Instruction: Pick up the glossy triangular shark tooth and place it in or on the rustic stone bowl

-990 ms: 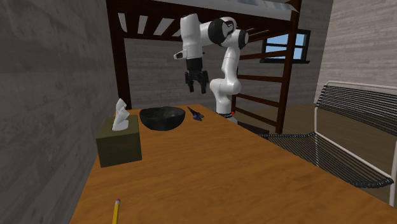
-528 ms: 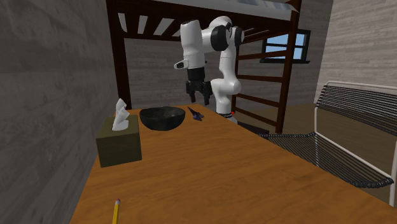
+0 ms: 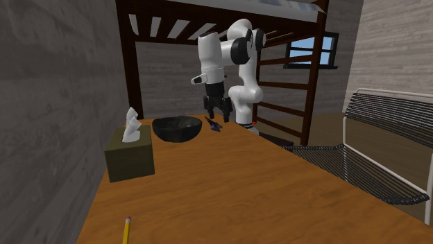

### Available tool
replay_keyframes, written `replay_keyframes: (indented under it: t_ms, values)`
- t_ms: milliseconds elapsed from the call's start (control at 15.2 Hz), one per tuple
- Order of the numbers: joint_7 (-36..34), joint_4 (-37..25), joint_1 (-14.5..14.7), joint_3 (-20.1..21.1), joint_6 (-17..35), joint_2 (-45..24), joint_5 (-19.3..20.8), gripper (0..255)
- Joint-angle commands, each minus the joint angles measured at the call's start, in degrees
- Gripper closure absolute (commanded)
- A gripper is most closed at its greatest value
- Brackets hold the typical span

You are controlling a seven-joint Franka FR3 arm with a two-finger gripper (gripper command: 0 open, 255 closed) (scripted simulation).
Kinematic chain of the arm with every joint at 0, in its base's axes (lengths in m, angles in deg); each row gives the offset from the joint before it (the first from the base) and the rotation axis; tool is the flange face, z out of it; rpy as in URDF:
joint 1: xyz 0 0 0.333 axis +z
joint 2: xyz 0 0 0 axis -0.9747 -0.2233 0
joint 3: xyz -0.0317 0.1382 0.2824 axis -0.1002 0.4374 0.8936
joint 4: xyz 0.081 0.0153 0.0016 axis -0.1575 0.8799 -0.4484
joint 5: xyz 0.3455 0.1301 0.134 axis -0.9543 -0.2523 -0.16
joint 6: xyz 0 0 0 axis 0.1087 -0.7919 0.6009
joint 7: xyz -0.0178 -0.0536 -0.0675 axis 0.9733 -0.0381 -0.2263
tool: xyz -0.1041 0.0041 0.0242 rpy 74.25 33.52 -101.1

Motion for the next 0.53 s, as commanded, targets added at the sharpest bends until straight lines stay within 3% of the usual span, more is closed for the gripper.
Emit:
replay_keyframes:
  t_ms: [0, 264, 330, 462]
  values:
    - [-0.01, 0.11, 0.01, 0.02, 0.19, -0.06, 0.01, 0]
    - [-0.02, 0.1, 0.01, 0.02, 0.18, -0.06, 0.01, 0]
    - [-0.02, 0.1, 0.01, 0.02, 0.18, -0.06, 0.01, 255]
    - [-0.02, 0.1, 0.01, 0.02, 0.18, -0.06, 0.01, 255]
